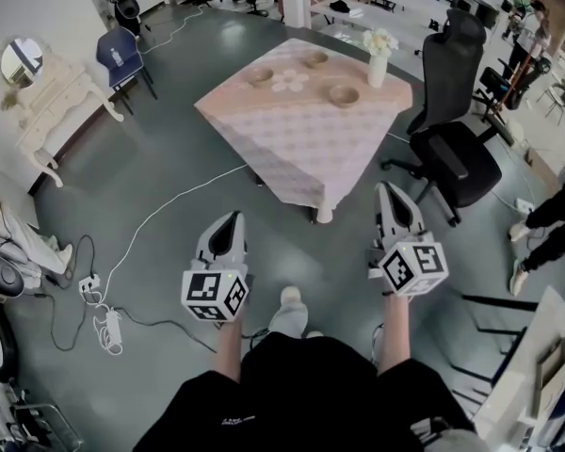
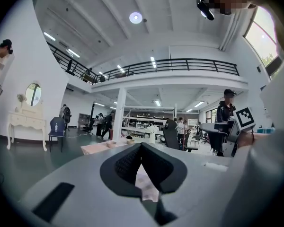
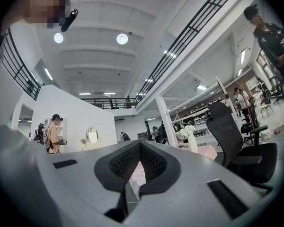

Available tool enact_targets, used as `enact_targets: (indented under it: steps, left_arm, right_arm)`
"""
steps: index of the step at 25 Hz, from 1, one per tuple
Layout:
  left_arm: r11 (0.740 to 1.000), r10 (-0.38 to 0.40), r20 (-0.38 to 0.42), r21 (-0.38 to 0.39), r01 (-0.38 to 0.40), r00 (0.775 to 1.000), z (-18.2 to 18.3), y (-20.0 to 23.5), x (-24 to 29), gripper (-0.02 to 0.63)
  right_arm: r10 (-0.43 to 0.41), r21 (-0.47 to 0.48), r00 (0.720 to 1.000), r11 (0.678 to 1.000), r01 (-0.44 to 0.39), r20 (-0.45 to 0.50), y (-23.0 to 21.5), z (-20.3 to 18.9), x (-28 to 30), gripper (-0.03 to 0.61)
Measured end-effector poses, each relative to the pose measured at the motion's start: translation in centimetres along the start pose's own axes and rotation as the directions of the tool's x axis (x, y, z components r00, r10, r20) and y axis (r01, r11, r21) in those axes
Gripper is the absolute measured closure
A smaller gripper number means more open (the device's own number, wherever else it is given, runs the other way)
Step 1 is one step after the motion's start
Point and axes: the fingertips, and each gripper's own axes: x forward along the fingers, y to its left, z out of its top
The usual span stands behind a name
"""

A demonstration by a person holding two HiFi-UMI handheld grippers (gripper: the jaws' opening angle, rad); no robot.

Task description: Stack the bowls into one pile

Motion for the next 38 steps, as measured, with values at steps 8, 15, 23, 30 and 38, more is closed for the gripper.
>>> enact_targets:
  steps: [8,15,23,30,38]
  left_arm:
    - [0.996,-0.084,-0.043,-0.030,0.083,0.996,-0.6,3.7,8.3,0.617]
    - [0.989,-0.146,-0.061,-0.049,0.143,0.987,-0.7,5.9,13.4,0.617]
    - [0.983,-0.177,-0.061,-0.059,0.173,0.982,-0.9,8.1,16.8,0.617]
    - [0.984,-0.171,-0.073,-0.067,0.166,0.983,-1.2,9.7,19.5,0.617]
    - [0.985,-0.159,-0.094,-0.087,0.151,0.983,-1.8,12.1,24.1,0.617]
  right_arm:
    - [-0.064,0.025,0.997,0.998,0.065,-0.031,-1.8,-2.2,7.2,0.586]
    - [-0.117,0.032,0.992,0.992,0.118,-0.041,-3.0,-3.0,11.5,0.586]
    - [-0.146,0.033,0.988,0.988,0.148,-0.043,-3.6,-4.3,15.1,0.586]
    - [-0.158,0.037,0.985,0.986,0.161,-0.074,-4.6,-5.4,18.1,0.587]
    - [-0.181,0.063,0.979,0.980,0.187,-0.095,-7.5,-6.7,23.2,0.586]
